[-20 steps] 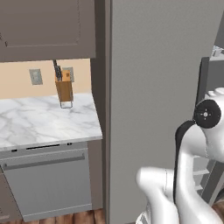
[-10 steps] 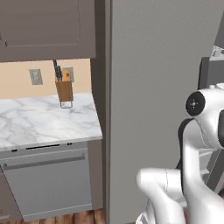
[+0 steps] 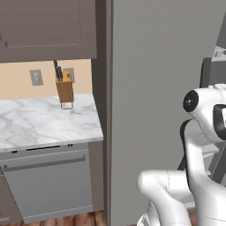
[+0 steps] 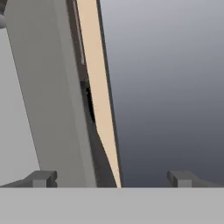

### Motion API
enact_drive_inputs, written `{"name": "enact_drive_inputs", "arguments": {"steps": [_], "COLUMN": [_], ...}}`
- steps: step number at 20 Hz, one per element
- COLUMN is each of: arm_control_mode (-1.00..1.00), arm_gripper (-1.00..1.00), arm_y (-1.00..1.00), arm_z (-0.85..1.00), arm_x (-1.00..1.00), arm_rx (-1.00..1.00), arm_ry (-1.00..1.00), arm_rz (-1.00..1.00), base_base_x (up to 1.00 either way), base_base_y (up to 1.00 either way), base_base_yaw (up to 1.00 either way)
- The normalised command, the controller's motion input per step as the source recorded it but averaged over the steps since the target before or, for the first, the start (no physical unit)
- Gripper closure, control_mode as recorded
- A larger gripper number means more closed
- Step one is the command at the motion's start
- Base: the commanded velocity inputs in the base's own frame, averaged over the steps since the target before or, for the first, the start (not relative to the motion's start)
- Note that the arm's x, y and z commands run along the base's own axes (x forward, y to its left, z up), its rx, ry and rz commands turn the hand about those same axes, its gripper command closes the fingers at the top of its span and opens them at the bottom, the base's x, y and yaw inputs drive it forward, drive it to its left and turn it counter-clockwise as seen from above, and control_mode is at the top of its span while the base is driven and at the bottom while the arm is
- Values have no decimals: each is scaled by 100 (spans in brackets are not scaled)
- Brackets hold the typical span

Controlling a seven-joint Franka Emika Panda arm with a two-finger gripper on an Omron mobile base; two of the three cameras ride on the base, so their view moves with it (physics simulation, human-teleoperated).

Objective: Open the freezer door, pick up the ice cube tray from the freezer, and place it on the dining counter.

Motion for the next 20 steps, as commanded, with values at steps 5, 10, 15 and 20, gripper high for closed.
{"name": "enact_drive_inputs", "arguments": {"steps": [5, 10, 15, 20], "arm_control_mode": [-100, -100, -100, -100], "arm_gripper": [-100, -100, -100, -100], "arm_y": [-24, -35, -39, -32], "arm_z": [-19, -1, -2, -12], "arm_x": [40, 36, 33, 30], "arm_rx": [0, 0, 0, 0], "arm_ry": [-2, 1, 2, 2], "arm_rz": [-4, -3, -3, -2], "base_base_x": [0, 0, 0, 0], "base_base_y": [0, 0, 0, 0], "base_base_yaw": [0, 0, 0, 0]}}
